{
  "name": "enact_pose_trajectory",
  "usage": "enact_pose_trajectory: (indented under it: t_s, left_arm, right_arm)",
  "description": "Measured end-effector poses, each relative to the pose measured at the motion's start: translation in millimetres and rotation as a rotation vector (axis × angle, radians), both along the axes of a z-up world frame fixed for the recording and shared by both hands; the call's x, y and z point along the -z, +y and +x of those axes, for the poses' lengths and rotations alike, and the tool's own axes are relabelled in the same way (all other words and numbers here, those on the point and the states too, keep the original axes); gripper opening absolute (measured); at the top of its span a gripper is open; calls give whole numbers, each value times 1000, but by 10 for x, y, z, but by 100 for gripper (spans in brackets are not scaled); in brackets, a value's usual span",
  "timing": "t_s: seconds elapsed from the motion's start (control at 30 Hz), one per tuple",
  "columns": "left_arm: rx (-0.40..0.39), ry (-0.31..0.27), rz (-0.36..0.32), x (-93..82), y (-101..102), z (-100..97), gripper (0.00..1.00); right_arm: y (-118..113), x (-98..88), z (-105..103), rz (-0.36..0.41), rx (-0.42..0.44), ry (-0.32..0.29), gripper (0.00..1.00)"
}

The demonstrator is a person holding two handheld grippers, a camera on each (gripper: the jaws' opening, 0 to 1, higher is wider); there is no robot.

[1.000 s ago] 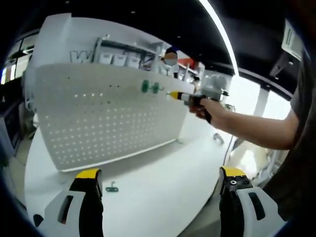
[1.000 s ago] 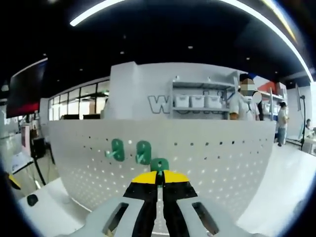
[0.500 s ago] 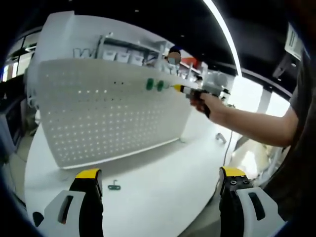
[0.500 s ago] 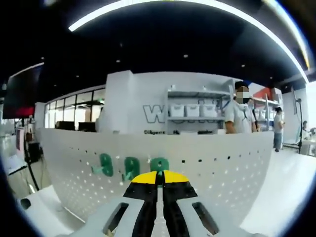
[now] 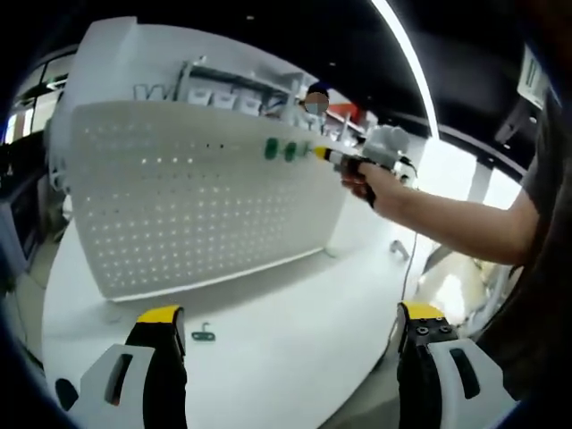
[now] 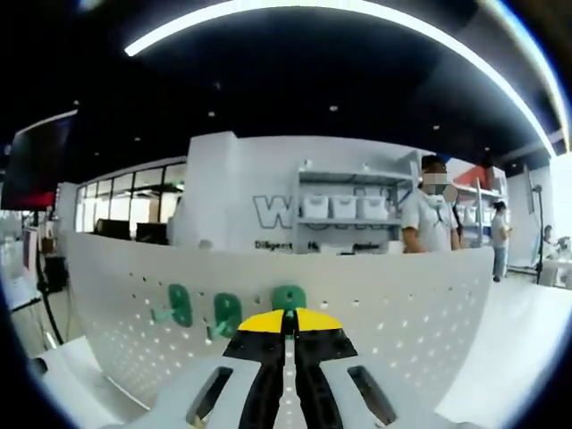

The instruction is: Insert the hook assembly into the mounting plate slot until the hook locks in place.

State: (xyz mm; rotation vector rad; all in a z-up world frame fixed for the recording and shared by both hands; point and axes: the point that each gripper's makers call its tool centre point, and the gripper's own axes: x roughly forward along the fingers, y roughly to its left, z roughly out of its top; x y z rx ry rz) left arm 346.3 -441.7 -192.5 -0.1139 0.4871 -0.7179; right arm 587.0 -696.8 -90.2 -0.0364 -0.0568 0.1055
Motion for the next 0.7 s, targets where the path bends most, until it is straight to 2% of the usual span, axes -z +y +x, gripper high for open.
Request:
enact_pose_trajectory:
  t_s: [0.2, 0.43, 0.57, 0.7]
  left_arm:
    - [-14, -14, -5, -64, 14, 40, 100]
    - [-18, -5, -6, -30, 11, 48, 100]
    - [-17, -1, -5, -11, 4, 39, 100]
    - [-19, 3, -6, -2, 14, 40, 100]
  right_arm:
    - [-3, 19, 22, -8, 7, -6, 0]
    - [-14, 60, 35, -17, 11, -1, 0]
    - [-21, 117, 76, 2, 6, 16, 0]
    - [-3, 121, 70, -21, 13, 15, 0]
